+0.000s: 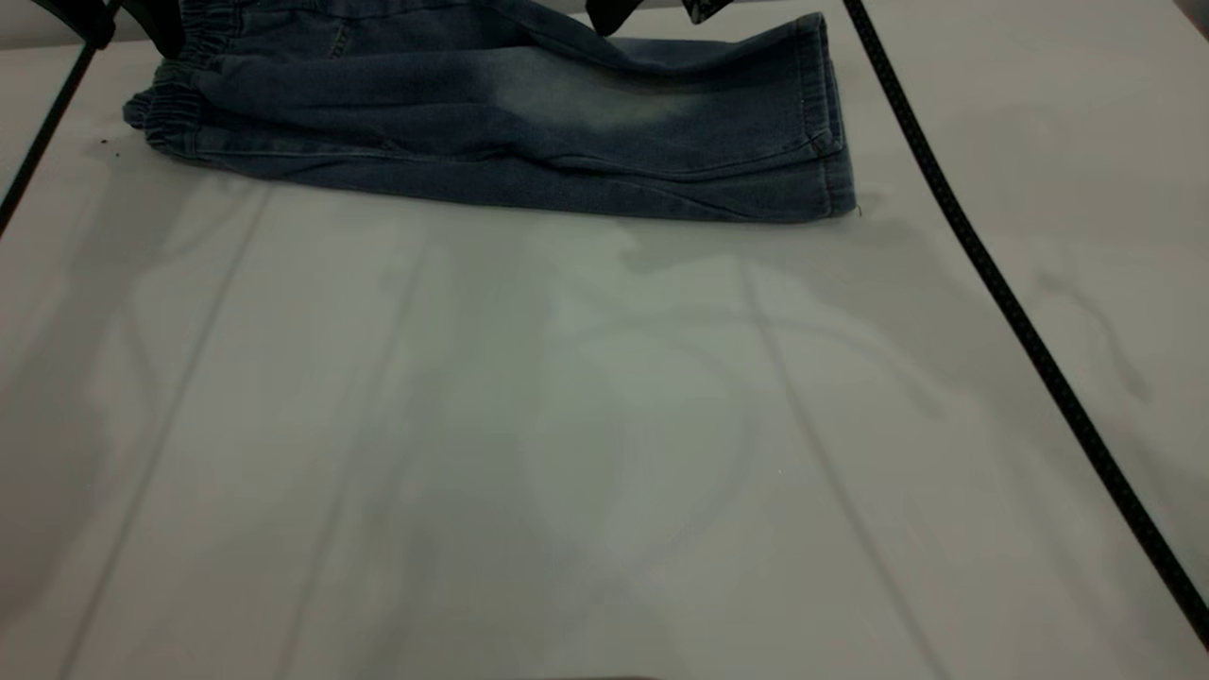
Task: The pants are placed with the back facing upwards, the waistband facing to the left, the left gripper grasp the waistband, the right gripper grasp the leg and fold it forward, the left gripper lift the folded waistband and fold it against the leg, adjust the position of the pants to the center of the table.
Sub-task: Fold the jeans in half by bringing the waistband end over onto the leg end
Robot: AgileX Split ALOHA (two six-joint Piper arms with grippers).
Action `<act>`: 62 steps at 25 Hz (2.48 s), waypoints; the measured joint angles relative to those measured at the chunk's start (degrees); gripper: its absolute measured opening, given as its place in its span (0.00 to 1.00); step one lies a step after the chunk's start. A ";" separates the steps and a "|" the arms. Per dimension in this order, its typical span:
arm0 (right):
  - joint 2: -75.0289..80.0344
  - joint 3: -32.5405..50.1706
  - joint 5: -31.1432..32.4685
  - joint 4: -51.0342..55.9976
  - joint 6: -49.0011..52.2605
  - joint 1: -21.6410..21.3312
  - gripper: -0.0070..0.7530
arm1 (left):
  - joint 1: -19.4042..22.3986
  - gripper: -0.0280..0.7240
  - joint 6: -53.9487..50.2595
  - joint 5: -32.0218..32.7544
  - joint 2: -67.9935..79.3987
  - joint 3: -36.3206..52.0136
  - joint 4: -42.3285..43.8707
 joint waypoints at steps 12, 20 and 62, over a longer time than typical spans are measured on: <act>3.85 -0.05 -9.50 8.94 -6.48 4.06 0.66 | 0.93 0.61 0.10 -7.34 5.02 -3.84 0.67; 4.74 -0.05 -13.72 15.24 -12.37 4.75 0.66 | 0.93 0.61 0.10 -11.32 8.80 -3.84 0.67; 16.86 -0.48 -20.85 21.29 -20.40 4.75 0.66 | 0.92 0.13 5.27 16.02 2.95 -5.73 -12.01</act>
